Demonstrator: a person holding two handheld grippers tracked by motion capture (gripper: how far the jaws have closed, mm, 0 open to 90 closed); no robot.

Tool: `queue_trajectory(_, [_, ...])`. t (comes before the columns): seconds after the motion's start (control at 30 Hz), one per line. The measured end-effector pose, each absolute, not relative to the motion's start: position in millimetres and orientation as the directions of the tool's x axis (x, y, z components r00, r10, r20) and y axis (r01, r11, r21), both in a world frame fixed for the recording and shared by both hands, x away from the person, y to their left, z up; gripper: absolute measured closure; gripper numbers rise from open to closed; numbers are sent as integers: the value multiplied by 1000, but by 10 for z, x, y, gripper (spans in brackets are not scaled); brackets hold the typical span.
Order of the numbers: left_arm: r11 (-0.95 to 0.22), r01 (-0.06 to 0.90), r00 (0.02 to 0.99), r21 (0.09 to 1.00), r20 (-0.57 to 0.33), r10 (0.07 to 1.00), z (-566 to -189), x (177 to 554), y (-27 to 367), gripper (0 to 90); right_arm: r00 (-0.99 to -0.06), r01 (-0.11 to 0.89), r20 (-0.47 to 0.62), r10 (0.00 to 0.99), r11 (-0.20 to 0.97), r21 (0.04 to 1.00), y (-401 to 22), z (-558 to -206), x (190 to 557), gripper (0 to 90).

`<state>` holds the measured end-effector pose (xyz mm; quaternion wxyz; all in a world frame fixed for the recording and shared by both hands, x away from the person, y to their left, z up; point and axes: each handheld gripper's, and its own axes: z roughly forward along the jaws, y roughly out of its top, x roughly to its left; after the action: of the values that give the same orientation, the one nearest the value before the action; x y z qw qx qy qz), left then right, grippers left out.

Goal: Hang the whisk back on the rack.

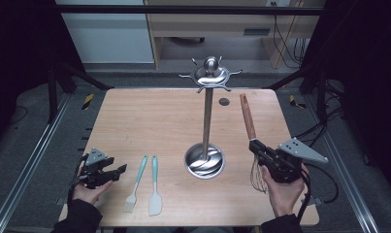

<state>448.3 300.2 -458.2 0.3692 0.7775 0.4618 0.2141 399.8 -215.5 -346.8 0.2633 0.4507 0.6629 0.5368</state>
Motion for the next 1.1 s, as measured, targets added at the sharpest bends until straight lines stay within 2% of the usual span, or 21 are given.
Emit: queue_trajectory(1.1, [-299,563,477,770,-8,879,-4587,4487,3007,393,-537,131,93,839,-26,991,-2039,-3010,3646,814])
